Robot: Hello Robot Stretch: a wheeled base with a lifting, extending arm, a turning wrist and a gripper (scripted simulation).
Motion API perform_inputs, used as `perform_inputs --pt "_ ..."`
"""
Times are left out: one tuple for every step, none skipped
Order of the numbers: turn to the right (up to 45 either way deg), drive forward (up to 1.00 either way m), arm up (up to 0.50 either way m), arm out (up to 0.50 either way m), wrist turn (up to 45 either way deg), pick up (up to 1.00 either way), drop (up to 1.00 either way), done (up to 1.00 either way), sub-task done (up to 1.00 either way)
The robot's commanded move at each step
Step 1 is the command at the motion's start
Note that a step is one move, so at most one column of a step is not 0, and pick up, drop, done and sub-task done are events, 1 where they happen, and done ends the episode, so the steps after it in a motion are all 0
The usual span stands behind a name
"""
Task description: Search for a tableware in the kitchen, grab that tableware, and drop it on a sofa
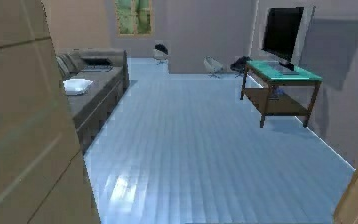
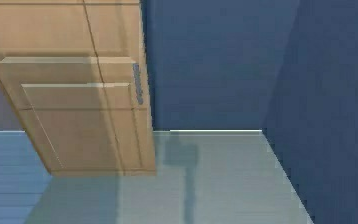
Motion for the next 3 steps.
perform_inputs --pt "0.0 1.00 0.00 0.00 0.0 0.00 0.00 0.00 0.00" --pt "0.0 0.30 0.00 0.00 0.0 0.00 0.00 0.00 0.00" --pt "-9.0 0.00 0.00 0.00 0.0 0.00 0.00 0.00 0.00"
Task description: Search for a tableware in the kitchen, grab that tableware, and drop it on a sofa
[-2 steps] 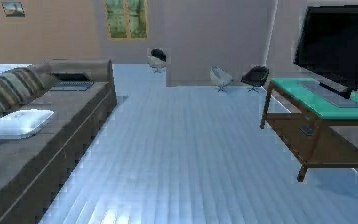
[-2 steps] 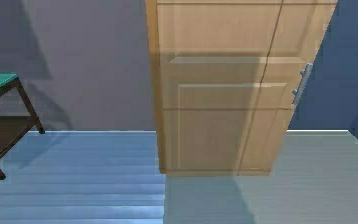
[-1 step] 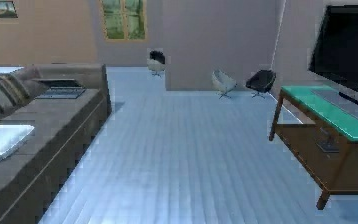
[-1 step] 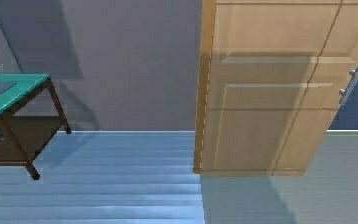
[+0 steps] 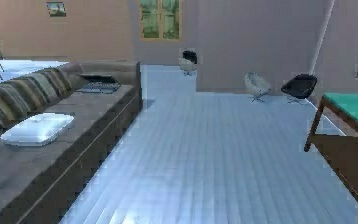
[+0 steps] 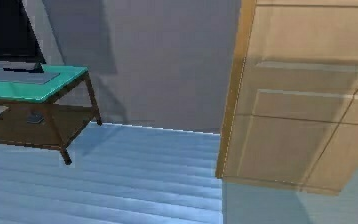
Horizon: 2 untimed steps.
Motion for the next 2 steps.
perform_inputs --pt "0.0 1.00 0.00 0.00 0.0 0.00 0.00 0.00 0.00" --pt "0.0 1.00 0.00 0.00 0.0 0.00 0.00 0.00 0.00"
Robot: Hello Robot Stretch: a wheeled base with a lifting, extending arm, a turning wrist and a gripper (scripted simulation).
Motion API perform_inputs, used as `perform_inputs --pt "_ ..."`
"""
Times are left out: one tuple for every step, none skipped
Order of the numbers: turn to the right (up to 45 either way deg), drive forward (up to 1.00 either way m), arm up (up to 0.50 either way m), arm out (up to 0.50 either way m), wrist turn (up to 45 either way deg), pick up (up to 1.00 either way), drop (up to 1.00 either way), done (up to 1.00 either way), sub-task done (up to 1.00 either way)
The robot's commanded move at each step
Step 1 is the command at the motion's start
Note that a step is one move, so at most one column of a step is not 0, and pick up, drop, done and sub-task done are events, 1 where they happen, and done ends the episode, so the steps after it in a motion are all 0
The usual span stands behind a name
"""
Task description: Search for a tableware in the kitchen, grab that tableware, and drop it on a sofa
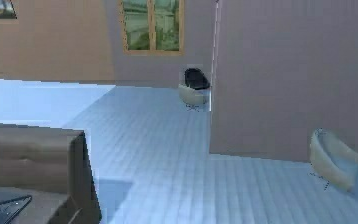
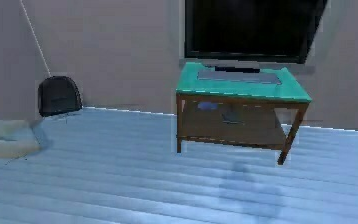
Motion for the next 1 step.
perform_inputs --pt "0.0 1.00 0.00 0.00 0.0 0.00 0.00 0.00 0.00"
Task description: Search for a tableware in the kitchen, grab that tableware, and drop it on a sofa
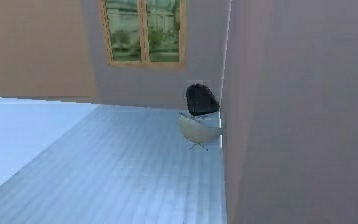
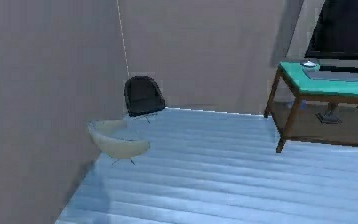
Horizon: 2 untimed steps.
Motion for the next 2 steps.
perform_inputs --pt "-3.0 0.00 0.00 0.00 0.0 0.00 0.00 0.00 0.00" --pt "0.0 0.20 0.00 0.00 0.0 0.00 0.00 0.00 0.00"
